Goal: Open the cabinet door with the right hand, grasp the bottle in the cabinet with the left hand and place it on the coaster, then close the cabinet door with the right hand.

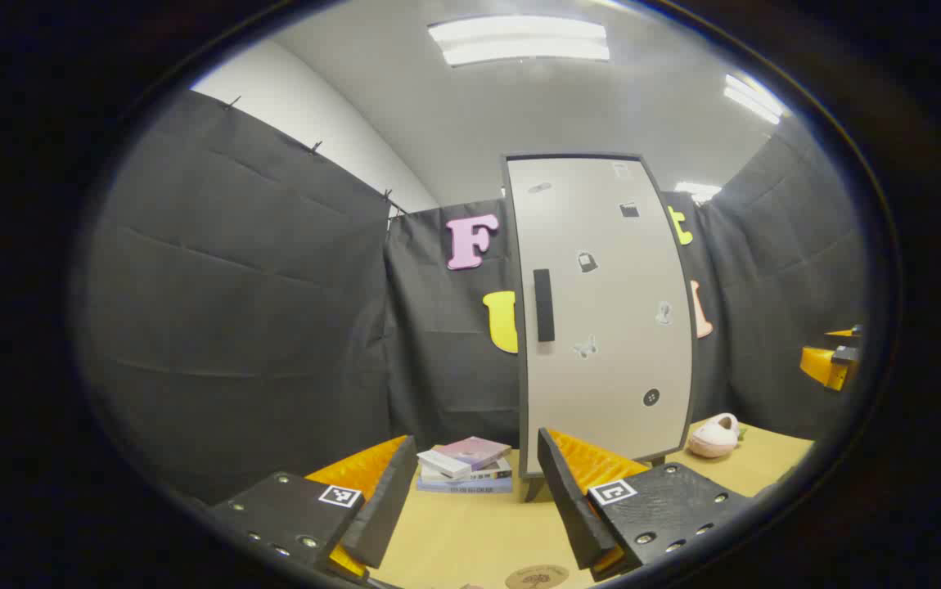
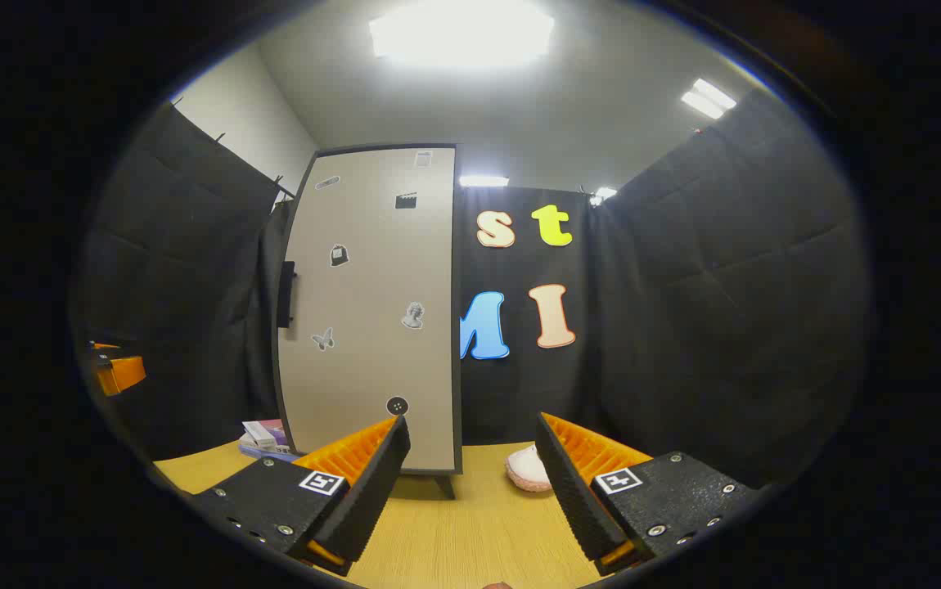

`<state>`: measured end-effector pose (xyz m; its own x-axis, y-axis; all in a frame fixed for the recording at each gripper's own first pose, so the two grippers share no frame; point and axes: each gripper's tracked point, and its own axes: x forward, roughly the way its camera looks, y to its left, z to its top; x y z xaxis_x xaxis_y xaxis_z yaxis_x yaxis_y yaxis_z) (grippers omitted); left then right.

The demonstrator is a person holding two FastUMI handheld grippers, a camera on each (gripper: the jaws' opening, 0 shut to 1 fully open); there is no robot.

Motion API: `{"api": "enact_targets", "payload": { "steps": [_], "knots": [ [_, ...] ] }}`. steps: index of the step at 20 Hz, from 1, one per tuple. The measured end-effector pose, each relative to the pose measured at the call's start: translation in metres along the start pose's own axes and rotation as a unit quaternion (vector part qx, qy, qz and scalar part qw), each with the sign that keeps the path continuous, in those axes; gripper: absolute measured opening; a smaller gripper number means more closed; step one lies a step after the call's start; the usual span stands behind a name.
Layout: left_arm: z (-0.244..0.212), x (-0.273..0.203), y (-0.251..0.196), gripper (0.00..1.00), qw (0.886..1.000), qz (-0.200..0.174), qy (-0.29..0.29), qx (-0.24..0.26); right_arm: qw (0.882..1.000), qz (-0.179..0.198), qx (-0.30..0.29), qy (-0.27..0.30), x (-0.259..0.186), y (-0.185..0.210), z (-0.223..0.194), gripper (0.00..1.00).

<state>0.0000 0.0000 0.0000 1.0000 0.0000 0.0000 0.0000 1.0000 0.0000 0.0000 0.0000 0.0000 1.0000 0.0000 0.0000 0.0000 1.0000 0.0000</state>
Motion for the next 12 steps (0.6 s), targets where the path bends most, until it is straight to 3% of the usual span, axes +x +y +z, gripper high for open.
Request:
{"api": "enact_targets", "payload": {
  "steps": [3,4,11,12],
  "knots": [
    [-0.002,0.005,0.001,0.89,1.0,0.002,0.002,-0.005,1.0,0.004,0.001,0.008,0.003,0.003,-0.005,0.95],
    [-0.002,0.007,0.0,0.85,1.0,0.003,0.002,-0.005,1.0,0.006,0.001,0.008,0.004,0.005,-0.005,0.95],
    [0.0,0.014,-0.007,0.89,1.0,-0.004,-0.002,-0.004,1.0,0.004,0.003,0.009,0.007,0.007,-0.006,0.95],
    [0.002,0.015,-0.008,0.85,1.0,-0.006,-0.004,-0.003,1.0,0.003,0.004,0.009,0.007,0.006,-0.006,0.95]
  ]
}}
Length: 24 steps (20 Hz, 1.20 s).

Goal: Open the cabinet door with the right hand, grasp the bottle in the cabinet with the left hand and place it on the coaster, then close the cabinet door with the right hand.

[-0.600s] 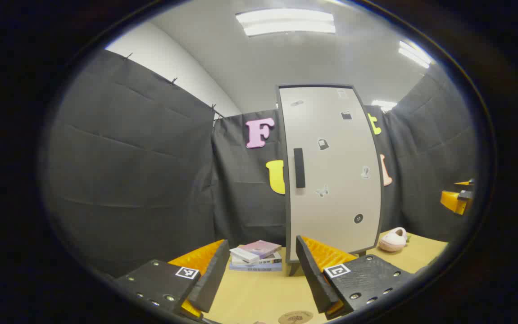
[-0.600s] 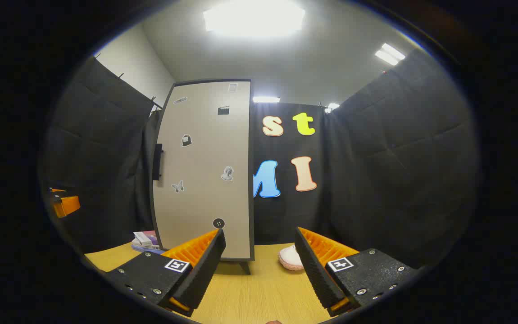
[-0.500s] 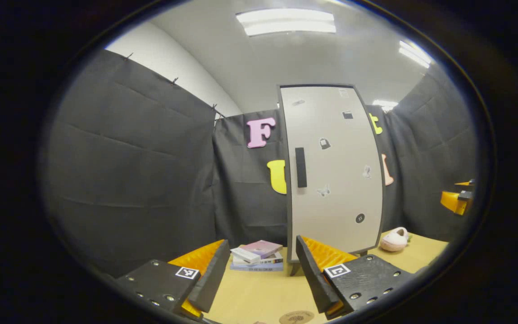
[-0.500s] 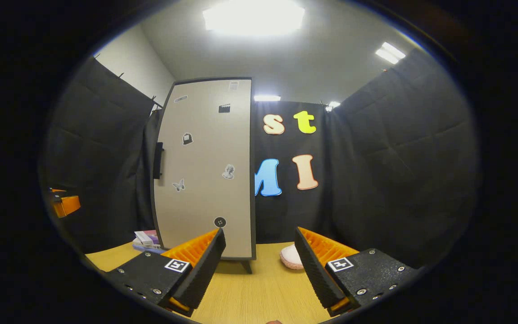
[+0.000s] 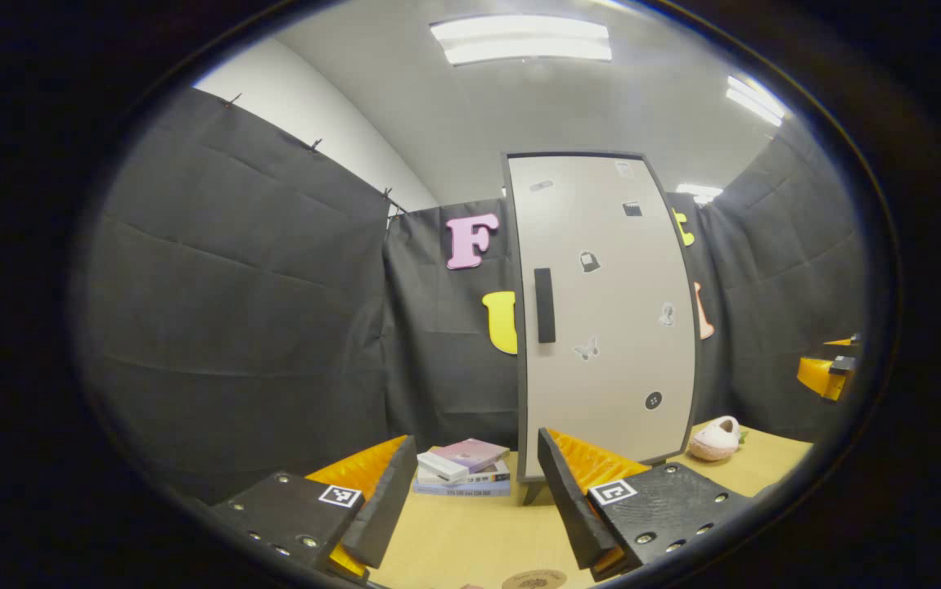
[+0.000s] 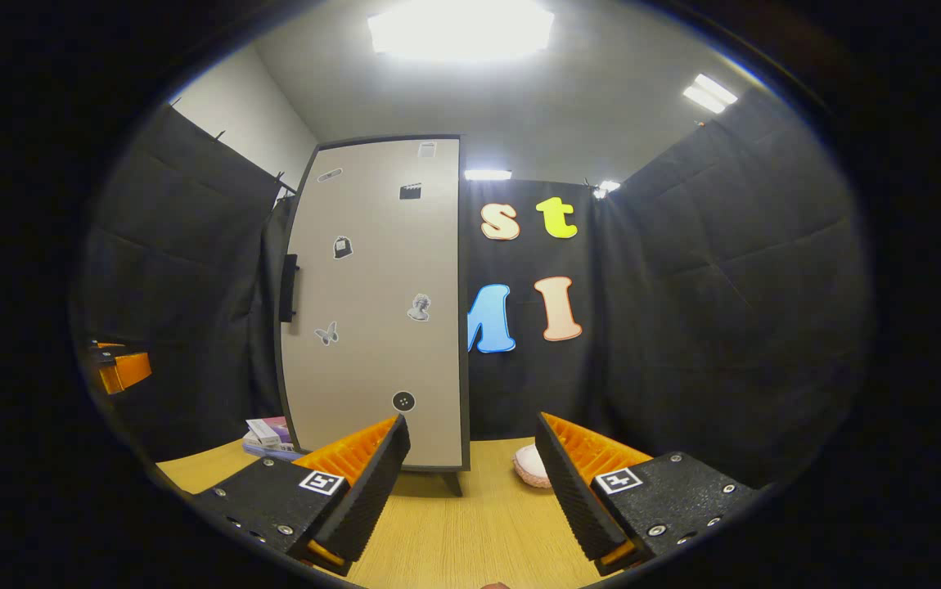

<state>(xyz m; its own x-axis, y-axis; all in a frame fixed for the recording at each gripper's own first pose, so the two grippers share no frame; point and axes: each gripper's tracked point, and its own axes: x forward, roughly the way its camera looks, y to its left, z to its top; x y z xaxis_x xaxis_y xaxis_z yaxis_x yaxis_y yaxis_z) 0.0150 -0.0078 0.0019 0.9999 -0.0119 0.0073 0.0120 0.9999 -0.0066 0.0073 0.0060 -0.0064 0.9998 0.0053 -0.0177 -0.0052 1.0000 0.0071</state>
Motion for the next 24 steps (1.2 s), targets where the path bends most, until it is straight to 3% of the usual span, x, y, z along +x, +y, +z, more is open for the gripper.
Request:
{"api": "enact_targets", "payload": {
  "steps": [5,6,7,9,10,11,12,17,18,20,23,24],
  "knots": [
    [0.003,-0.002,0.001,0.85,1.0,-0.001,-0.004,0.004,1.0,-0.003,0.007,0.003,0.002,0.0,-0.001,0.95],
    [0.004,-0.002,0.002,0.89,1.0,0.0,-0.005,0.005,1.0,-0.002,0.008,0.003,0.003,0.002,-0.001,0.95],
    [0.004,-0.003,0.004,0.85,1.0,0.001,-0.006,0.006,1.0,-0.001,0.009,0.002,0.004,0.005,0.0,0.95],
    [0.004,-0.004,0.008,0.85,1.0,0.004,-0.006,0.007,1.0,0.004,0.011,-0.003,0.007,0.011,0.005,0.95],
    [0.005,-0.004,0.012,0.89,1.0,0.007,-0.006,0.008,1.0,0.007,0.012,-0.004,0.009,0.015,0.006,0.95],
    [0.005,-0.005,0.015,0.85,1.0,0.01,-0.006,0.008,1.0,0.011,0.014,-0.006,0.012,0.019,0.009,0.95],
    [0.005,-0.006,0.019,0.89,1.0,0.014,-0.005,0.008,1.0,0.014,0.014,-0.008,0.014,0.024,0.011,0.95],
    [0.005,-0.013,0.04,0.89,0.999,0.036,-0.003,0.014,0.999,0.031,0.02,-0.017,0.034,0.046,0.024,0.95],
    [0.006,-0.016,0.046,0.85,0.999,0.041,-0.003,0.015,0.999,0.035,0.023,-0.018,0.038,0.051,0.026,0.95],
    [0.005,-0.019,0.055,0.89,0.999,0.049,-0.002,0.015,0.998,0.044,0.029,-0.019,0.048,0.063,0.032,0.95],
    [0.007,-0.026,0.072,0.85,0.998,0.063,-0.003,0.021,0.997,0.055,0.039,-0.022,0.064,0.081,0.041,0.95],
    [0.008,-0.028,0.078,0.89,0.997,0.068,-0.004,0.023,0.997,0.061,0.042,-0.023,0.07,0.089,0.043,0.95]
  ]
}}
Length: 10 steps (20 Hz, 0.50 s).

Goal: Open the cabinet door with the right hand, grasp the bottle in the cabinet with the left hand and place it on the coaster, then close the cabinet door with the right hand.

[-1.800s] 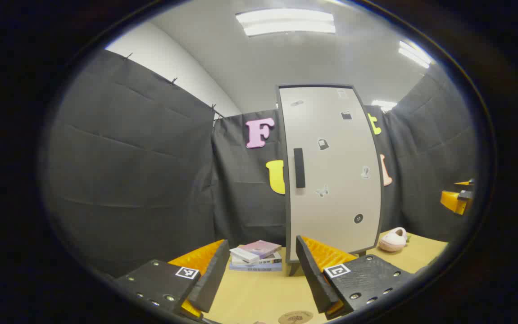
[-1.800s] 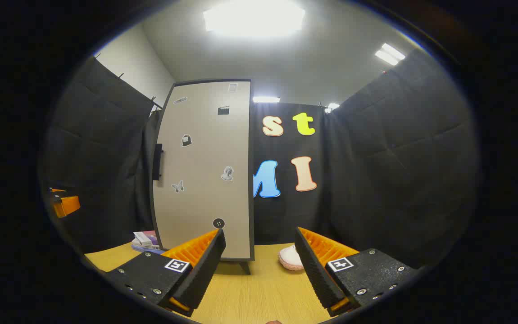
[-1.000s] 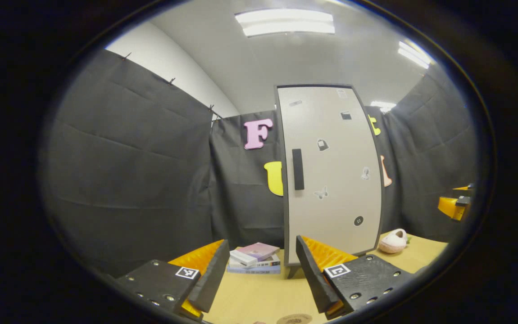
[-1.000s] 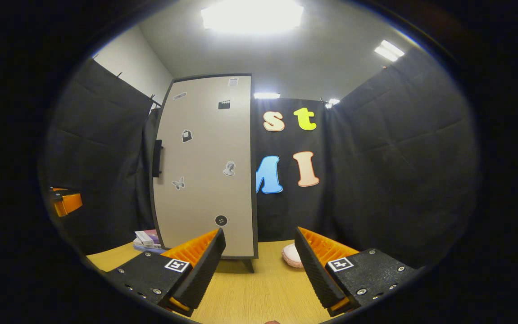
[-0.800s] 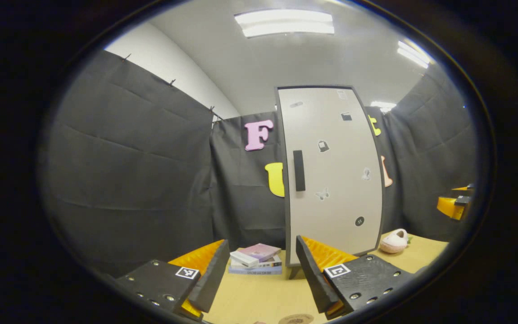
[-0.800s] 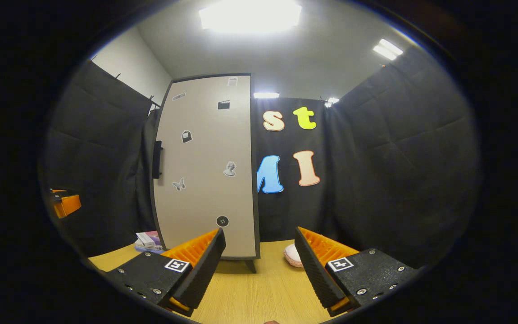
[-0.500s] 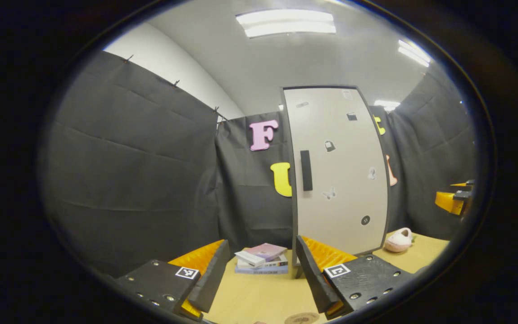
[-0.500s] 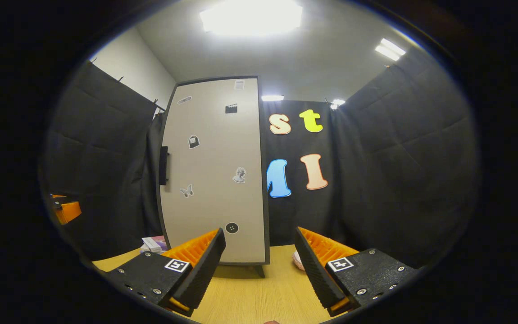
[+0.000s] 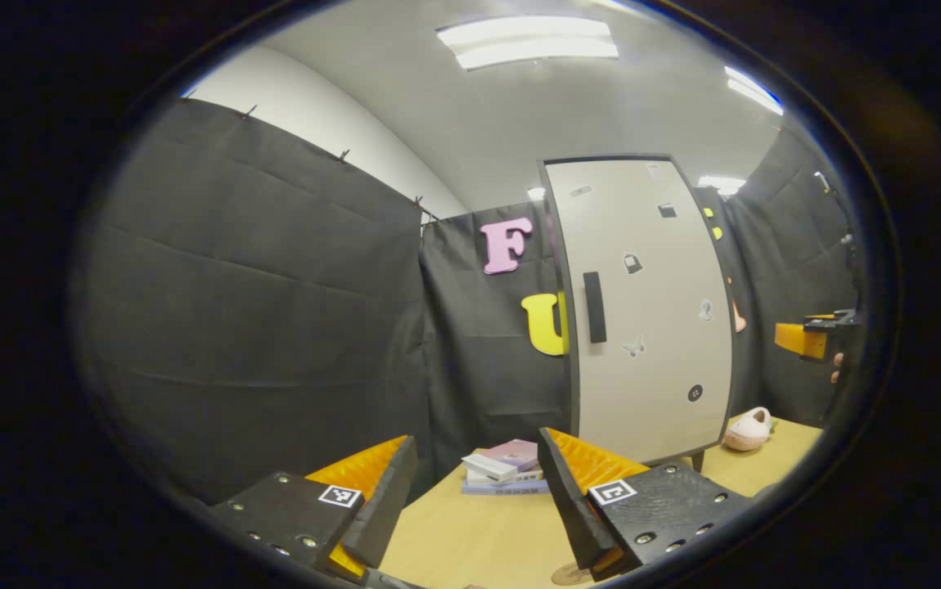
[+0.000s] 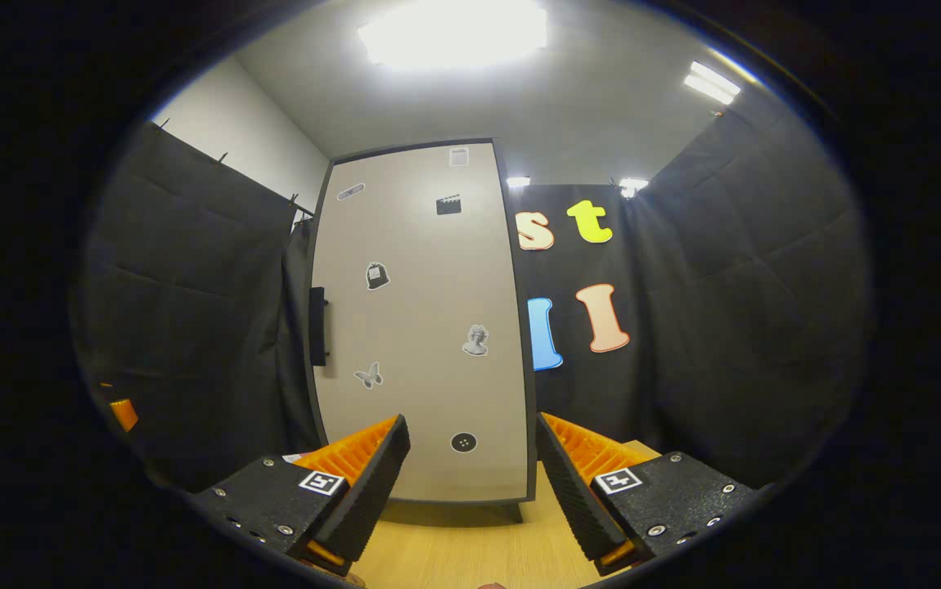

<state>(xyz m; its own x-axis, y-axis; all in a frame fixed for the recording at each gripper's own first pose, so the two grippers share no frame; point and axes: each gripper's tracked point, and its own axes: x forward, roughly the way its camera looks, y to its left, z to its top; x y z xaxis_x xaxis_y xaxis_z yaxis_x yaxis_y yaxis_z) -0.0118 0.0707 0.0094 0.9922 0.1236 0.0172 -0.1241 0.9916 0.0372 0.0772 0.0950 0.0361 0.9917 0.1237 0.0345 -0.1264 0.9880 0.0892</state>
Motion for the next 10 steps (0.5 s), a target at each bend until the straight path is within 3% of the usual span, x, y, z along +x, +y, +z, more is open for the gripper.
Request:
{"api": "enact_targets", "payload": {
  "steps": [2,10],
  "knots": [
    [0.0,-0.003,0.013,0.85,1.0,0.009,0.0,0.002,1.0,0.009,0.002,-0.001,0.012,0.013,0.004,0.95],
    [-0.001,-0.013,0.064,0.89,0.999,0.048,0.002,0.01,0.999,0.044,0.002,0.004,0.057,0.066,0.012,0.95]
  ]
}}
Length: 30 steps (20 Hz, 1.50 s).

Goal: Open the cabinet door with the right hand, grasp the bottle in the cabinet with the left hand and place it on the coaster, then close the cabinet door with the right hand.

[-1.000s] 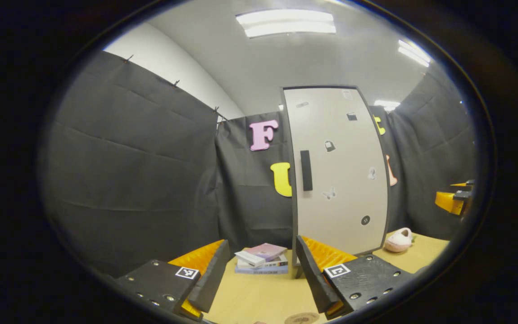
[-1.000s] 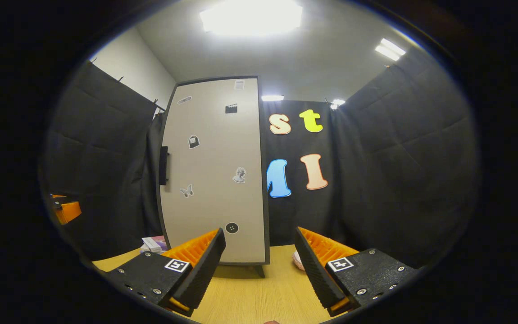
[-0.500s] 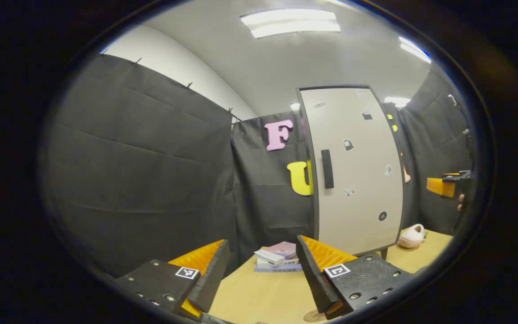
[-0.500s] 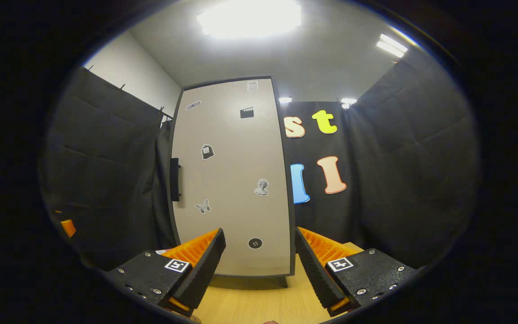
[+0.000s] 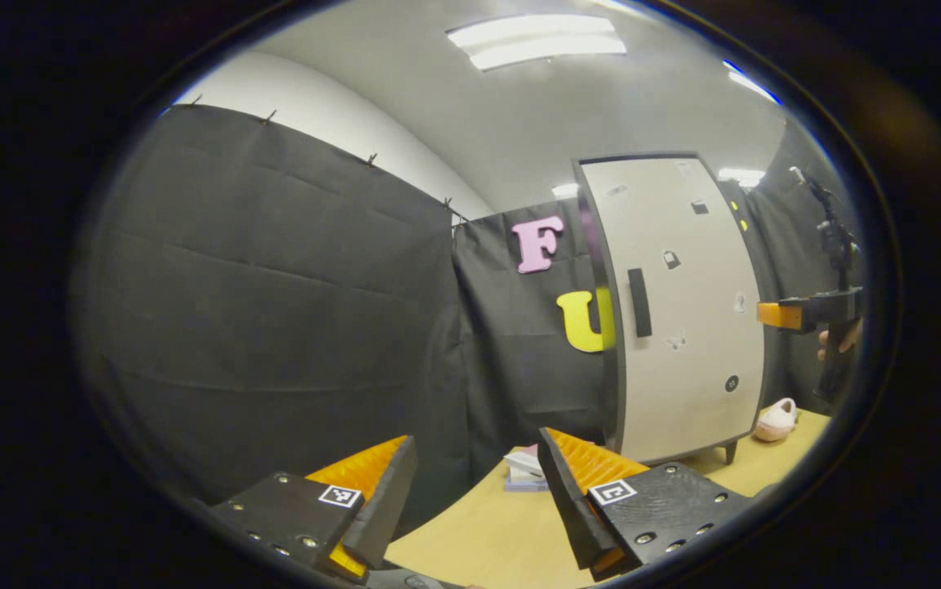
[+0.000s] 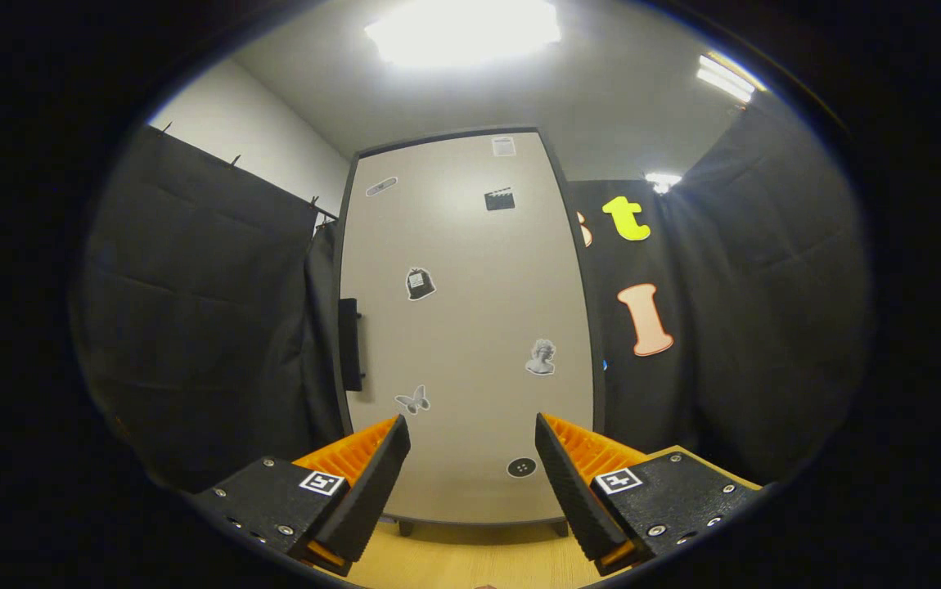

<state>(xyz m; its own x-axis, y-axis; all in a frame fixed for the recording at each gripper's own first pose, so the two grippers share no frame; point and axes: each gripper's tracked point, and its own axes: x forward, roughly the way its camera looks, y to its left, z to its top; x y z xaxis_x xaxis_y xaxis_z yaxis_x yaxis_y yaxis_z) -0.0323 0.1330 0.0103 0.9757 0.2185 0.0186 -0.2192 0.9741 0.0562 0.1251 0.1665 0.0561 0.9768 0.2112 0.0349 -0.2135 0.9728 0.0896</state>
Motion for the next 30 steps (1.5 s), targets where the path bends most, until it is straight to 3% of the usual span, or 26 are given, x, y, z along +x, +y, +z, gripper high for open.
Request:
{"api": "enact_targets", "payload": {
  "steps": [4,5,6,7,10,11,12,13,14,22,23,30],
  "knots": [
    [-0.006,-0.002,0.022,0.89,1.0,0.015,0.002,0.001,1.0,0.017,0.001,-0.004,0.027,0.028,0.008,0.95],
    [-0.008,-0.002,0.027,0.85,1.0,0.019,0.003,0.0,1.0,0.021,0.002,-0.005,0.033,0.036,0.012,0.95],
    [-0.01,-0.001,0.031,0.89,1.0,0.023,0.004,0.0,1.0,0.026,0.002,-0.005,0.04,0.044,0.014,0.95],
    [-0.012,-0.001,0.037,0.85,1.0,0.028,0.005,-0.001,1.0,0.03,0.002,-0.006,0.047,0.052,0.017,0.95],
    [-0.015,-0.002,0.055,0.85,0.999,0.038,0.009,-0.002,0.999,0.04,-0.002,-0.013,0.066,0.074,0.025,0.95],
    [-0.016,-0.003,0.06,0.89,0.999,0.042,0.008,-0.001,0.999,0.044,-0.001,-0.012,0.071,0.082,0.026,0.95],
    [-0.015,-0.003,0.065,0.85,0.999,0.045,0.007,-0.001,0.999,0.048,0.001,-0.01,0.077,0.089,0.026,0.95],
    [-0.017,-0.004,0.07,0.89,0.999,0.048,0.008,0.0,0.999,0.049,0.0,-0.01,0.083,0.095,0.028,0.95],
    [-0.017,-0.004,0.074,0.85,0.999,0.051,0.008,0.0,0.999,0.048,0.0,-0.009,0.09,0.1,0.028,0.95],
    [-0.025,-0.008,0.104,0.85,0.998,0.066,0.014,-0.001,0.999,0.051,0.006,0.014,0.139,0.141,0.021,0.94],
    [-0.027,-0.009,0.108,0.89,0.998,0.067,0.015,-0.002,0.999,0.051,0.005,0.018,0.146,0.145,0.019,0.93],
    [-0.034,-0.012,0.129,0.85,0.997,0.077,0.021,-0.004,0.998,0.032,0.005,0.047,0.187,0.158,0.007,0.78]
  ]
}}
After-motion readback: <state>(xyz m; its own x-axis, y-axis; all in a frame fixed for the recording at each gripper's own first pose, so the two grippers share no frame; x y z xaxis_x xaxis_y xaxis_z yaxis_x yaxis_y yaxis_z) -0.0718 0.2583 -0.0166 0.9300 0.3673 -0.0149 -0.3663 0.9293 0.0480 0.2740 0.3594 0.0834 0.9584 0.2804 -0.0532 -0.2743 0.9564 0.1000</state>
